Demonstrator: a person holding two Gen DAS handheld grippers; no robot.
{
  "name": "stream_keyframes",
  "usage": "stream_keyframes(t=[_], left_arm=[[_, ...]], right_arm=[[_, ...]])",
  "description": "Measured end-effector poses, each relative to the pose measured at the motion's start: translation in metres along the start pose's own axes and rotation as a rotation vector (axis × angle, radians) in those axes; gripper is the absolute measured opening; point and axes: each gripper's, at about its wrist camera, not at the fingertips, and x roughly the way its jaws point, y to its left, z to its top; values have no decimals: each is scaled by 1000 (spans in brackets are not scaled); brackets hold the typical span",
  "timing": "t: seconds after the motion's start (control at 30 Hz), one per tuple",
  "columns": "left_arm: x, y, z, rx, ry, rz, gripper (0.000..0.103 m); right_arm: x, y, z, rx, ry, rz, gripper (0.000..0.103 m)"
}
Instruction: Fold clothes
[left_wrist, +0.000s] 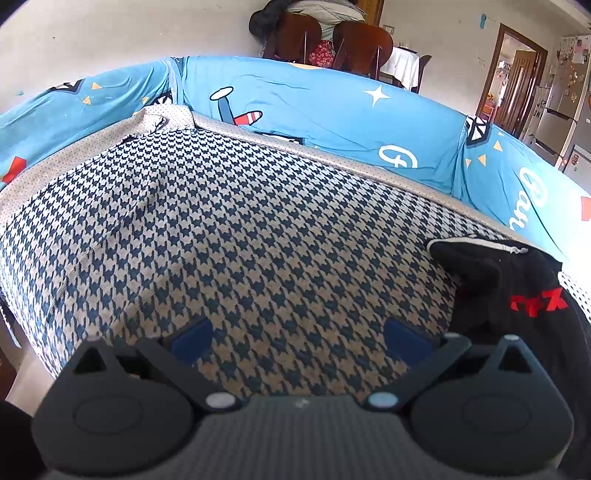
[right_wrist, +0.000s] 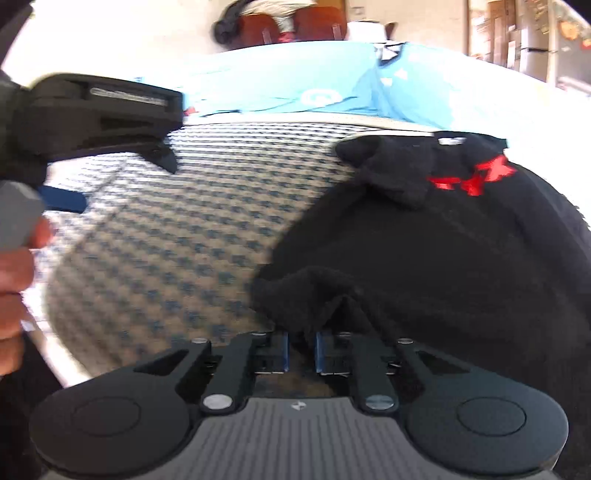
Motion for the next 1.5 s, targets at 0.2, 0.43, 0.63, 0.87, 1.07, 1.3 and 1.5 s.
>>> stream_keyframes(t=[0.2,0.43,0.63,0.87,1.07,1.3,1.5], left_arm=[[-14,13,11,-30,-68,34,103],[-16,19,15,-46,-85,67,103],[-11,3,10,-1,-59,51,103],[1,-23,-1,54,-1,3,103],[8,-50,-4,110,32,-51,103],[22,-78,-2,158,57,-97,103],[40,-95,1,175,84,-123,103]], right_arm=[[-19,20,17,-11,-9,300,13],[-13,26,17,-52,41,356,17],[-23,7,11,-42,36,337,28],[-37,-23,4,-10,19,264,29],[-43,-59,4,7,19,184,32],[-50,-93,9,37,-3,108,34],[-53,-114,13,62,-31,77,36]])
